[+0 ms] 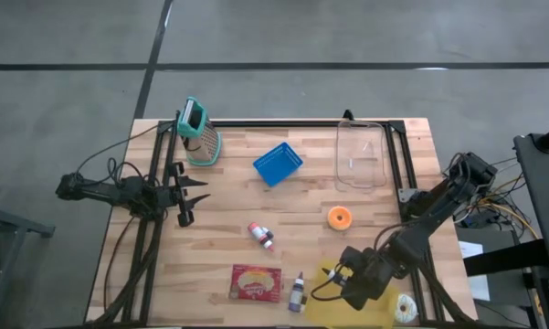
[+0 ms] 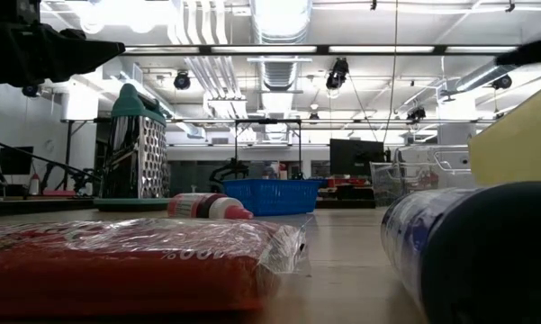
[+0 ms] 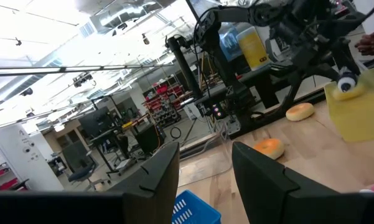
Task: Pick & Place Food Item
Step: Put the big black food coloring into the yellow bin
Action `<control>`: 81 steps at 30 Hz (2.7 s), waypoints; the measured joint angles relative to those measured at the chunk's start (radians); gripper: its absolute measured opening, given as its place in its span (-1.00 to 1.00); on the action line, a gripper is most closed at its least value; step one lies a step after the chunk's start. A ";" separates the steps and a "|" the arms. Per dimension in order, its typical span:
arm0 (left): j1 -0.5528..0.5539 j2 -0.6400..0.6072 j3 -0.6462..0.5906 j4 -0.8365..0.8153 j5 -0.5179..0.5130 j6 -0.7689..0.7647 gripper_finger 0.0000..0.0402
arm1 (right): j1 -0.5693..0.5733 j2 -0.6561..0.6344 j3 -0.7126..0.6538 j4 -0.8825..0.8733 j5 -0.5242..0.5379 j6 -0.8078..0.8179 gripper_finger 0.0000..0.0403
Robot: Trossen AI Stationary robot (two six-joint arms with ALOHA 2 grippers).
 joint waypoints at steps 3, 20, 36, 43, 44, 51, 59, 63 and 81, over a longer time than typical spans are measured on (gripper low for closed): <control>0.000 0.000 0.000 0.000 0.000 0.000 -0.24 | 0.013 0.000 -0.038 0.053 -0.001 0.000 -0.41; 0.000 0.000 0.000 0.000 0.000 0.000 -0.24 | 0.021 0.000 -0.208 0.260 0.000 0.014 -0.39; 0.000 0.002 0.000 -0.006 0.000 0.000 -0.25 | 0.020 0.139 -0.270 0.481 -0.028 -0.009 -0.37; 0.000 0.003 0.000 -0.008 0.000 0.000 -0.25 | 0.020 0.157 -0.254 0.472 -0.030 -0.023 -0.34; 0.000 0.003 0.000 -0.009 0.000 0.000 -0.25 | 0.020 0.156 -0.252 0.469 -0.030 -0.023 -0.34; 0.000 0.003 0.000 -0.014 0.000 0.000 -0.25 | 0.020 0.157 -0.244 0.461 -0.026 0.001 -0.29; 0.000 0.003 0.000 -0.014 0.000 0.000 -0.24 | 0.020 0.157 -0.244 0.462 -0.024 0.058 -0.16; 0.000 0.003 0.000 -0.014 0.000 0.000 -0.24 | 0.020 0.157 -0.244 0.462 -0.024 0.059 -0.11; 0.000 0.003 0.000 -0.014 0.000 0.000 -0.24 | 0.020 0.140 -0.248 0.458 -0.024 0.109 -0.08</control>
